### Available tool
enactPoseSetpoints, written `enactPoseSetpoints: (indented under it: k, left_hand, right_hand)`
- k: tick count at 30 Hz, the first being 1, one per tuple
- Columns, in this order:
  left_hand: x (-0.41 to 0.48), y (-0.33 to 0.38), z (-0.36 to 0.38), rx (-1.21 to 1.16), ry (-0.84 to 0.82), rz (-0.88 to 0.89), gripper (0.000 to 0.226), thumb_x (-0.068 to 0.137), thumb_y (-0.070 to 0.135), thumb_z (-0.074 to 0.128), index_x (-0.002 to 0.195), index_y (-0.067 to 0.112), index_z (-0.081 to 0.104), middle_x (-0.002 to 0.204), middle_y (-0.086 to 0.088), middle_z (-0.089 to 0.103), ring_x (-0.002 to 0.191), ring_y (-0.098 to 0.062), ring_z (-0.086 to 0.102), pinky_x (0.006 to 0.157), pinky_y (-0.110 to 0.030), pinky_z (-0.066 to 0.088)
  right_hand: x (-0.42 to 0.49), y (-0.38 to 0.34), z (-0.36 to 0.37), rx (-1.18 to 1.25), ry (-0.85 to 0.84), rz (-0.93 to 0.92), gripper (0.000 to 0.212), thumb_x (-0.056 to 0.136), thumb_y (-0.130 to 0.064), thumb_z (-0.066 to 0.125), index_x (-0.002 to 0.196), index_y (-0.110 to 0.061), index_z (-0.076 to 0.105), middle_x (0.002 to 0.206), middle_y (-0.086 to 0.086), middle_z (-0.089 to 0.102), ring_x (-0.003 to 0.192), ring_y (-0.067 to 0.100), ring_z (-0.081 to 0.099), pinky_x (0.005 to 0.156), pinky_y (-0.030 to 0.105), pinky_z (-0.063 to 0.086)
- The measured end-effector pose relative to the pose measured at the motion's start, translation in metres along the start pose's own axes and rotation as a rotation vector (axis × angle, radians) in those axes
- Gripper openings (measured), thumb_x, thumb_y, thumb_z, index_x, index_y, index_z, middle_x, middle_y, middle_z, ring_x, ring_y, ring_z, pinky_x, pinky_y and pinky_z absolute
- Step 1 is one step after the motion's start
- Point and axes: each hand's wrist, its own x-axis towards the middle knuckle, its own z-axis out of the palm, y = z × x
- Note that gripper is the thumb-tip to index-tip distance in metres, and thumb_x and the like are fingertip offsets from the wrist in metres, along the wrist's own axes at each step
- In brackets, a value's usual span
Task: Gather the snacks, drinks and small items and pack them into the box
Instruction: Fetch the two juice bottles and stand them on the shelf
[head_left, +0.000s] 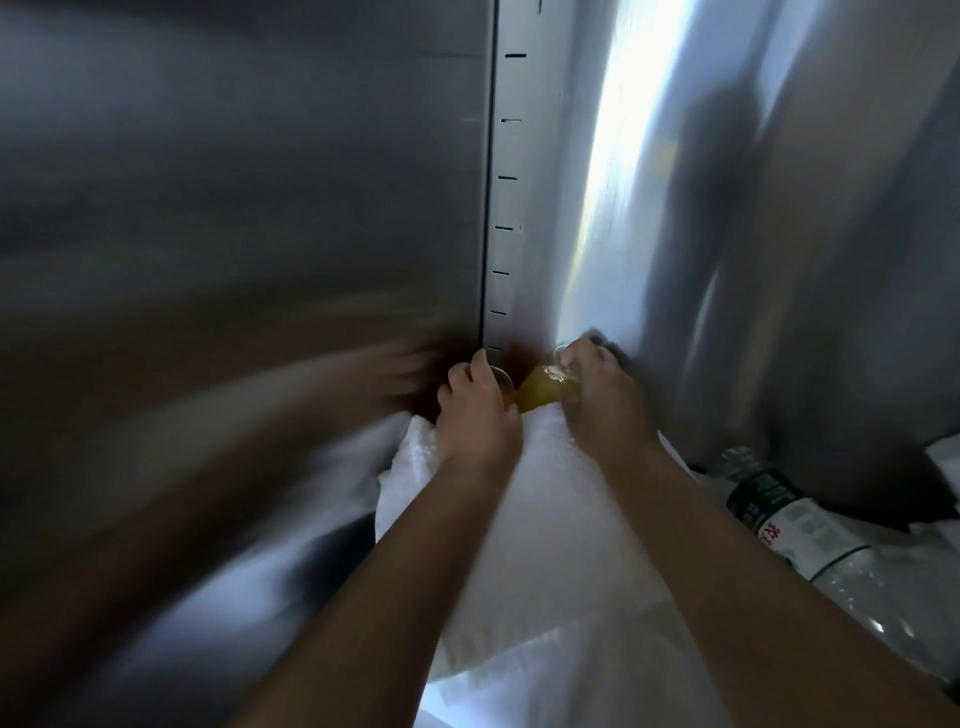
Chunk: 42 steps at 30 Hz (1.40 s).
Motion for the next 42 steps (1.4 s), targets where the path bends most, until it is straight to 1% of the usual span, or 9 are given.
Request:
enactPoseSetpoints:
  k: [7, 15, 18, 22, 27, 33, 35, 38, 42]
  left_hand:
    - [-0.002, -0.005, 0.002, -0.011, 0.119, 0.126, 0.071, 0.088, 0.022, 0.059, 0.148, 0.017, 0.02, 0.147, -0.008, 0.03, 0.128, -0.029, 0.034, 0.103, -0.041, 0.032]
    - [-0.013, 0.004, -0.007, -0.301, 0.421, 0.396, 0.072, 0.079, 0.002, 0.065, 0.143, 0.009, 0.033, 0.136, -0.015, 0.035, 0.123, -0.031, 0.042, 0.103, -0.041, 0.037]
    - [-0.018, 0.005, -0.013, -0.452, 0.476, 0.522, 0.067, 0.083, 0.003, 0.064, 0.142, 0.006, 0.032, 0.134, -0.011, 0.03, 0.126, -0.022, 0.038, 0.108, -0.028, 0.033]
    - [-0.023, 0.015, -0.033, -0.577, 0.517, 0.568, 0.057, 0.085, 0.002, 0.064, 0.136, 0.0, 0.039, 0.131, -0.006, 0.029, 0.127, -0.012, 0.035, 0.108, -0.021, 0.027]
    - [-0.038, 0.03, -0.072, -0.619, 0.571, 0.65, 0.052, 0.085, 0.005, 0.065, 0.13, -0.002, 0.042, 0.131, -0.01, 0.033, 0.126, -0.001, 0.032, 0.107, -0.016, 0.024]
    - [-0.076, 0.028, -0.074, -0.714, 0.503, 0.489, 0.045, 0.087, 0.014, 0.062, 0.127, 0.004, 0.044, 0.128, -0.011, 0.04, 0.119, 0.0, 0.036, 0.101, -0.009, 0.024]
    - [-0.084, 0.021, -0.065, -0.726, 0.459, 0.461, 0.05, 0.088, 0.021, 0.06, 0.132, 0.016, 0.038, 0.132, -0.003, 0.039, 0.122, -0.002, 0.037, 0.1, -0.009, 0.026]
    - [-0.09, 0.009, -0.053, -0.713, 0.31, 0.396, 0.073, 0.084, 0.038, 0.063, 0.14, 0.042, 0.016, 0.137, 0.009, 0.037, 0.122, -0.003, 0.045, 0.093, -0.006, 0.035]
    - [-0.092, -0.012, -0.04, -0.707, 0.23, 0.324, 0.086, 0.079, 0.038, 0.073, 0.146, 0.032, 0.02, 0.127, 0.013, 0.051, 0.108, 0.007, 0.053, 0.082, -0.004, 0.043]
  right_hand:
    - [-0.005, -0.003, -0.003, 0.037, 0.065, -0.135, 0.024, 0.087, -0.009, 0.055, 0.11, -0.009, 0.051, 0.112, 0.011, 0.057, 0.102, 0.029, 0.054, 0.083, 0.037, 0.045]
    - [-0.021, -0.01, -0.013, 0.31, 0.309, -0.311, 0.024, 0.083, -0.002, 0.06, 0.105, -0.002, 0.051, 0.132, 0.018, 0.045, 0.13, 0.032, 0.034, 0.108, 0.039, 0.028]
    - [-0.027, -0.012, -0.019, 0.431, 0.43, -0.34, 0.02, 0.087, -0.007, 0.056, 0.104, 0.003, 0.051, 0.135, 0.02, 0.043, 0.132, 0.024, 0.032, 0.109, 0.032, 0.029]
    - [-0.033, -0.017, -0.029, 0.496, 0.549, -0.409, 0.019, 0.09, -0.009, 0.052, 0.101, 0.006, 0.052, 0.138, 0.02, 0.041, 0.131, 0.032, 0.035, 0.104, 0.048, 0.034]
    - [-0.033, -0.038, -0.057, 0.673, 0.642, -0.366, 0.016, 0.093, -0.018, 0.05, 0.108, -0.012, 0.052, 0.138, 0.009, 0.041, 0.137, 0.036, 0.028, 0.107, 0.053, 0.03]
    - [-0.06, -0.044, -0.058, 0.693, 0.555, -0.268, 0.028, 0.091, -0.026, 0.053, 0.119, -0.025, 0.051, 0.13, -0.016, 0.045, 0.129, 0.012, 0.039, 0.108, 0.026, 0.033]
    - [-0.065, -0.042, -0.052, 0.755, 0.495, -0.229, 0.041, 0.091, -0.028, 0.055, 0.131, -0.025, 0.044, 0.136, -0.016, 0.043, 0.129, 0.009, 0.041, 0.104, 0.033, 0.041]
    - [-0.076, -0.039, -0.034, 0.852, 0.305, -0.16, 0.061, 0.09, -0.036, 0.055, 0.138, -0.045, 0.019, 0.126, -0.048, 0.034, 0.114, -0.019, 0.043, 0.086, 0.009, 0.044]
    - [-0.091, -0.028, -0.002, 0.78, 0.29, -0.042, 0.053, 0.085, -0.046, 0.058, 0.127, -0.042, 0.026, 0.103, -0.041, 0.048, 0.094, -0.025, 0.048, 0.07, -0.001, 0.039]
